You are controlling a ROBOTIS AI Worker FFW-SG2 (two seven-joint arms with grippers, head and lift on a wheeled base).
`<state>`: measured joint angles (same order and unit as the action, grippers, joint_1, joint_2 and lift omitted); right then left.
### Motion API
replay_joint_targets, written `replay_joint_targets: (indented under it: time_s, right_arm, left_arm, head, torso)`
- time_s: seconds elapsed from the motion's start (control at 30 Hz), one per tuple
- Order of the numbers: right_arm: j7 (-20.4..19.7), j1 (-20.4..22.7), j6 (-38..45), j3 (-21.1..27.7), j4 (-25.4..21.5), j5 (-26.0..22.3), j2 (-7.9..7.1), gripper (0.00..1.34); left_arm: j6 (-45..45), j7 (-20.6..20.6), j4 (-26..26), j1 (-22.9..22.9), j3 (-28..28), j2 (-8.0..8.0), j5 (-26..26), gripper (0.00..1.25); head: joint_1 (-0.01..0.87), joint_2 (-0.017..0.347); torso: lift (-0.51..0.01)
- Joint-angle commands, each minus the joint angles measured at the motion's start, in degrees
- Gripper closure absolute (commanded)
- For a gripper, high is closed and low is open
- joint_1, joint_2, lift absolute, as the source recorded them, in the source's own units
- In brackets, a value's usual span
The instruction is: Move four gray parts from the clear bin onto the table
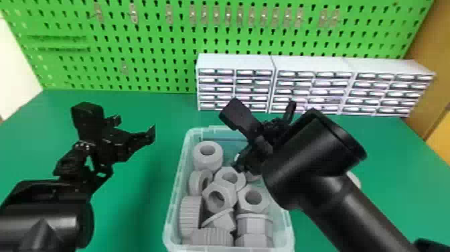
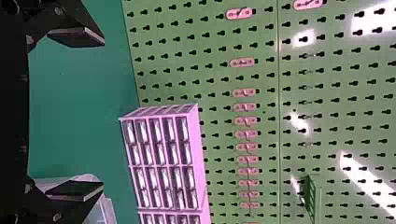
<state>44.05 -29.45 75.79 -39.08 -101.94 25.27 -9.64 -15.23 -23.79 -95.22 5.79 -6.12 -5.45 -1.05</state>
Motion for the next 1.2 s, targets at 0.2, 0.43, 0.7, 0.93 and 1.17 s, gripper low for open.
replay_joint_targets:
  time_s: [0.2, 0.43, 0.7, 0.93, 1.17]
  right_arm:
    - [9.9, 1.2, 11.2, -1.3, -4.8, 11.3, -0.74, 0.73]
    - [27.2, 1.2, 14.3, -4.5, -4.9, 28.4, -2.32, 0.67]
    - [30.3, 1.0, 14.3, -5.7, -4.1, 28.4, -3.02, 0.63]
    - [32.4, 0.4, 14.3, -6.4, -3.0, 28.3, -3.55, 0.63]
    - [32.5, -0.2, 13.7, -7.2, -2.6, 28.0, -3.81, 0.63]
  left_arm:
    - [-0.3, -0.2, 0.0, 0.0, 0.1, 0.0, -0.1, 0.19]
    - [-0.6, -0.4, 0.0, 0.2, 0.3, 0.0, -0.3, 0.19]
    - [-0.7, -0.5, 0.0, 0.2, 0.4, 0.0, -0.4, 0.19]
    - [-0.8, -0.5, 0.0, 0.3, 0.5, 0.0, -0.4, 0.19]
    - [-0.8, -0.5, 0.0, 0.3, 0.5, 0.0, -0.4, 0.19]
  head:
    - [0.678, 0.034]
    - [0.678, 0.034]
    - [0.678, 0.034]
    - [0.678, 0.034]
    - [0.678, 0.034]
  torso:
    - [-0.05]
    - [-0.05]
    - [-0.05]
    - [-0.05]
    - [-0.05]
